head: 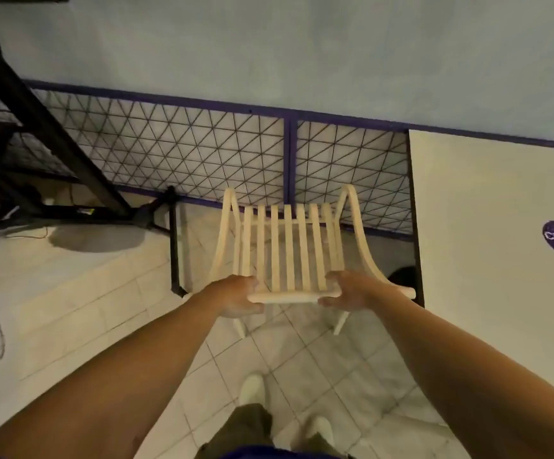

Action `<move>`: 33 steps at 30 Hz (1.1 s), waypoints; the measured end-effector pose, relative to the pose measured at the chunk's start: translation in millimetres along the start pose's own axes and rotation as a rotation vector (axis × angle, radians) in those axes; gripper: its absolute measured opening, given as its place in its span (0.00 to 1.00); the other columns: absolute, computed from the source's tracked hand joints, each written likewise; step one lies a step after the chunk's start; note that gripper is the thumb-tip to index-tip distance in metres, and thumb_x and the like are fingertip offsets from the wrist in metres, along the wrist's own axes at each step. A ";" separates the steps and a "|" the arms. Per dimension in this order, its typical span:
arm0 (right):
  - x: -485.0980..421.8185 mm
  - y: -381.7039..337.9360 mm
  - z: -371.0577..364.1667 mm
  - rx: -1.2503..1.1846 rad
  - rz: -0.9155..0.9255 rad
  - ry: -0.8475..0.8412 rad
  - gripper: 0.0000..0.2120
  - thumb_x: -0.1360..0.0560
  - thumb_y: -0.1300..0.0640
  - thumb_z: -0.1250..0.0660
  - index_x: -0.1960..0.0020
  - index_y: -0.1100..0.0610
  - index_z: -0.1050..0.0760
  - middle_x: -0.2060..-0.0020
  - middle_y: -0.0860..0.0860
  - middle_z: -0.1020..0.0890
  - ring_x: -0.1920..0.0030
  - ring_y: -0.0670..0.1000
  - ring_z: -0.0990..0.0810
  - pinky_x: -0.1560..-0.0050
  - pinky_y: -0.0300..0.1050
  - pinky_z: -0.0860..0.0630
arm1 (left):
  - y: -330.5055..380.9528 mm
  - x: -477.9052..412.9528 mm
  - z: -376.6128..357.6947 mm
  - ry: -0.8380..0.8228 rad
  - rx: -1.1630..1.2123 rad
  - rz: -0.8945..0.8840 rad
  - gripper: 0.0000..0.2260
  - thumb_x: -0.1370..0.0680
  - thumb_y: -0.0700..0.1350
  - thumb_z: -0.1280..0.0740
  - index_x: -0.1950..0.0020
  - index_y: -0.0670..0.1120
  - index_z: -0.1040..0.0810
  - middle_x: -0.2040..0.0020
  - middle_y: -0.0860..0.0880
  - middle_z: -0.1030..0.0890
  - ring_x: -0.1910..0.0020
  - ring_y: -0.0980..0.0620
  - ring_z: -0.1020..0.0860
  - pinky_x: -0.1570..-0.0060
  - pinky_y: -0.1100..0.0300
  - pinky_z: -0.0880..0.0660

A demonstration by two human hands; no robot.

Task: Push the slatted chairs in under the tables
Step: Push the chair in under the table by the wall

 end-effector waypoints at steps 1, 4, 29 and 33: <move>-5.2 0.4 -3.5 -0.009 -0.010 -0.012 0.36 0.24 0.38 0.33 0.22 0.51 0.39 0.26 0.53 0.31 0.28 0.56 0.31 0.29 0.53 0.33 | -0.1 -5.4 -1.2 -0.016 -0.003 -0.010 0.33 0.23 0.63 0.32 0.24 0.48 0.35 0.30 0.47 0.27 0.37 0.47 0.25 0.38 0.51 0.26; -17.8 3.5 -12.3 -0.020 -0.058 -0.027 0.36 0.24 0.42 0.30 0.22 0.50 0.38 0.27 0.52 0.29 0.30 0.56 0.29 0.30 0.52 0.31 | -2.7 -22.1 -6.4 -0.061 0.003 -0.033 0.31 0.22 0.59 0.31 0.23 0.49 0.35 0.31 0.47 0.26 0.37 0.47 0.24 0.38 0.51 0.26; -61.8 45.9 -28.6 0.233 0.042 -0.268 0.43 0.25 0.67 0.33 0.21 0.36 0.45 0.36 0.51 0.23 0.43 0.54 0.22 0.39 0.51 0.24 | 4.9 -64.9 -36.3 -0.084 -0.226 0.027 0.35 0.20 0.34 0.38 0.20 0.64 0.41 0.39 0.47 0.23 0.58 0.49 0.26 0.58 0.56 0.28; -61.0 44.5 -31.3 0.220 0.049 -0.255 0.43 0.25 0.68 0.33 0.22 0.35 0.44 0.39 0.51 0.22 0.46 0.53 0.21 0.43 0.49 0.23 | 4.3 -65.6 -37.1 -0.065 -0.226 0.020 0.35 0.21 0.33 0.38 0.21 0.63 0.40 0.38 0.47 0.23 0.50 0.47 0.22 0.56 0.56 0.28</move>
Point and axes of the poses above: each hand's wrist, its own x-axis away from the middle knuckle, its own z-axis out of the back of the hand, y = z × x, the point moved 5 cm from there along -x, towards the middle knuckle
